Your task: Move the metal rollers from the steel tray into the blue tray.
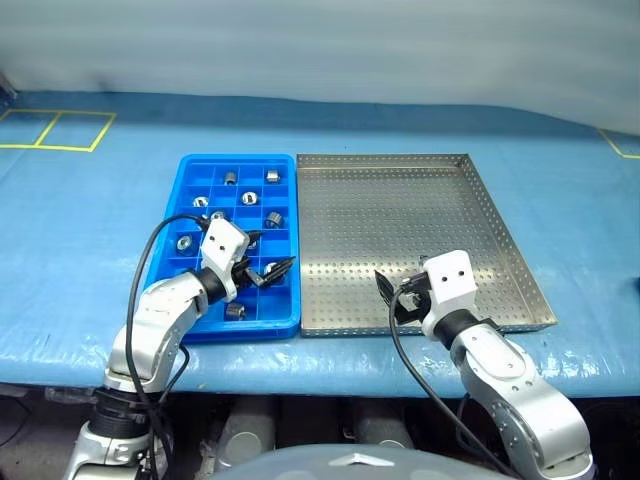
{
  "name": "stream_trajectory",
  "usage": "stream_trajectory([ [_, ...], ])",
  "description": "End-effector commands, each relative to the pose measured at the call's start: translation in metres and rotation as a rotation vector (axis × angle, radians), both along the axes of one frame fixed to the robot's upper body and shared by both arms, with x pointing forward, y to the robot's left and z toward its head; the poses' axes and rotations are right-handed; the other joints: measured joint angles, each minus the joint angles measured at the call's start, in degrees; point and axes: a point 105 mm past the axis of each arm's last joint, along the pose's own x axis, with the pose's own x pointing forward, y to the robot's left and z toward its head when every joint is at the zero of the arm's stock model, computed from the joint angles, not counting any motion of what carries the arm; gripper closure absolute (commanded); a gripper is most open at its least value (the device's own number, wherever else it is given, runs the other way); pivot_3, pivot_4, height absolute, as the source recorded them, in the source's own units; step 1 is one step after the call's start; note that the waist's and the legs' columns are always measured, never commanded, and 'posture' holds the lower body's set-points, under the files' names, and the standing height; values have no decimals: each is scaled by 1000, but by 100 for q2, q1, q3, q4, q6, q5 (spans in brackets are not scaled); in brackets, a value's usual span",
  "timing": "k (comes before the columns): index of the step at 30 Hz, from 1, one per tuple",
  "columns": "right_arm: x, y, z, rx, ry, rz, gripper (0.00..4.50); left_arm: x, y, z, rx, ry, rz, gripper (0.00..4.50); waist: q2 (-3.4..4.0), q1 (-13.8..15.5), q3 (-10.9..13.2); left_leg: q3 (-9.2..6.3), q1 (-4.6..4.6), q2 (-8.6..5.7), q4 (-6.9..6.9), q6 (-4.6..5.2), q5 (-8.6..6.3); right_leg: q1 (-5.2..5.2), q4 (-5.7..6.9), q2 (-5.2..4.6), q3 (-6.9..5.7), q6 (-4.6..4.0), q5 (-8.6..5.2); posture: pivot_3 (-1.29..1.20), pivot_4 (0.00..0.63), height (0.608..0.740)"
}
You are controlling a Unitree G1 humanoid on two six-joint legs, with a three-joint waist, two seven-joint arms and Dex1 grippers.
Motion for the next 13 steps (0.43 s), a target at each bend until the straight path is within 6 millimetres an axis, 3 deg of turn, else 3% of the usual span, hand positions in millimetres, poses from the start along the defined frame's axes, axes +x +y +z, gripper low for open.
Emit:
stream_trajectory([
  [1, 1, 3, 12, 14, -62, -5, 0, -4, -8, 17, -16, -67, -34, 35, 0, -9, 0, 0, 0, 0, -1, 0, 0, -1, 0, 0, 0, 0, 0, 89, 150, 740],
  [13, 0, 8, 19, 37, -88, 3, 0, -4, -4, 16, 6, -61, -23, 35, 1, -13, 0, -1, -2, -1, -5, 0, 0, -3, -1, 0, -1, -2, -1, 83, 150, 740],
])
